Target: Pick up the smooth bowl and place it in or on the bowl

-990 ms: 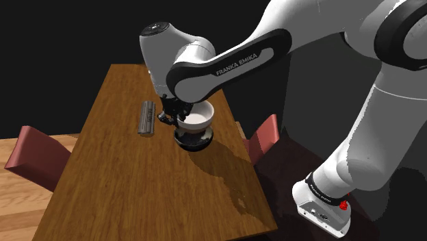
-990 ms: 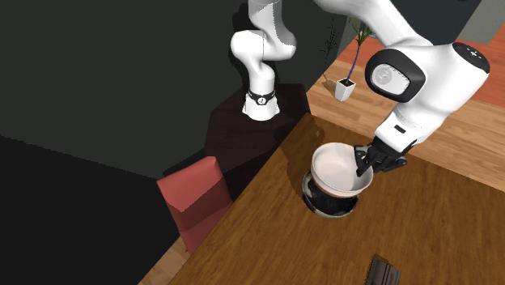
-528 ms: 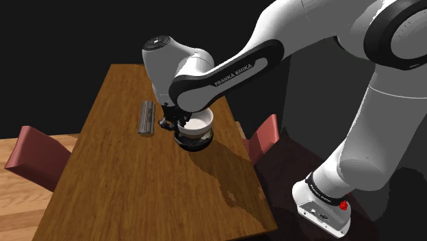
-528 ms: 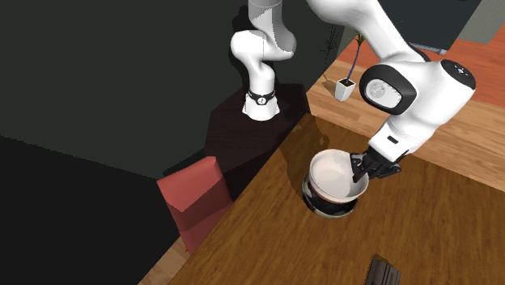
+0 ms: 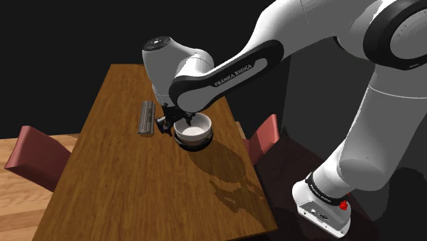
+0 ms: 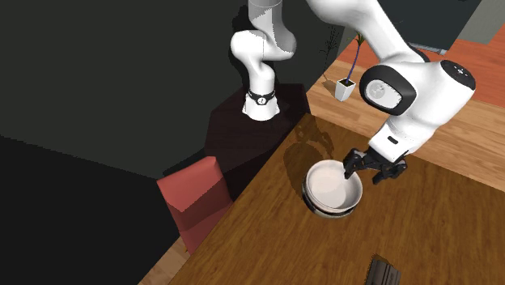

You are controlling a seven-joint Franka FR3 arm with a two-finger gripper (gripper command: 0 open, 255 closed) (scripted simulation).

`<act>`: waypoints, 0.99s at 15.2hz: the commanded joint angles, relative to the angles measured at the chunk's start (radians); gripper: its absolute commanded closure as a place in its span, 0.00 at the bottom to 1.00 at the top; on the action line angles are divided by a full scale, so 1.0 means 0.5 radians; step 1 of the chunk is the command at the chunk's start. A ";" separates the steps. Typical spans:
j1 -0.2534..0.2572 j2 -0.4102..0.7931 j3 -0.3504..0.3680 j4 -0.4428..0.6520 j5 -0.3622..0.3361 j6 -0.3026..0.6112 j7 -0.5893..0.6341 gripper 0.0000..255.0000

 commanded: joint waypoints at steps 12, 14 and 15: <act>-0.002 -0.097 0.040 0.144 0.090 -0.218 -0.058 0.00; -0.002 -0.097 0.040 0.144 0.090 -0.218 -0.058 0.00; -0.002 -0.097 0.040 0.144 0.090 -0.218 -0.058 0.00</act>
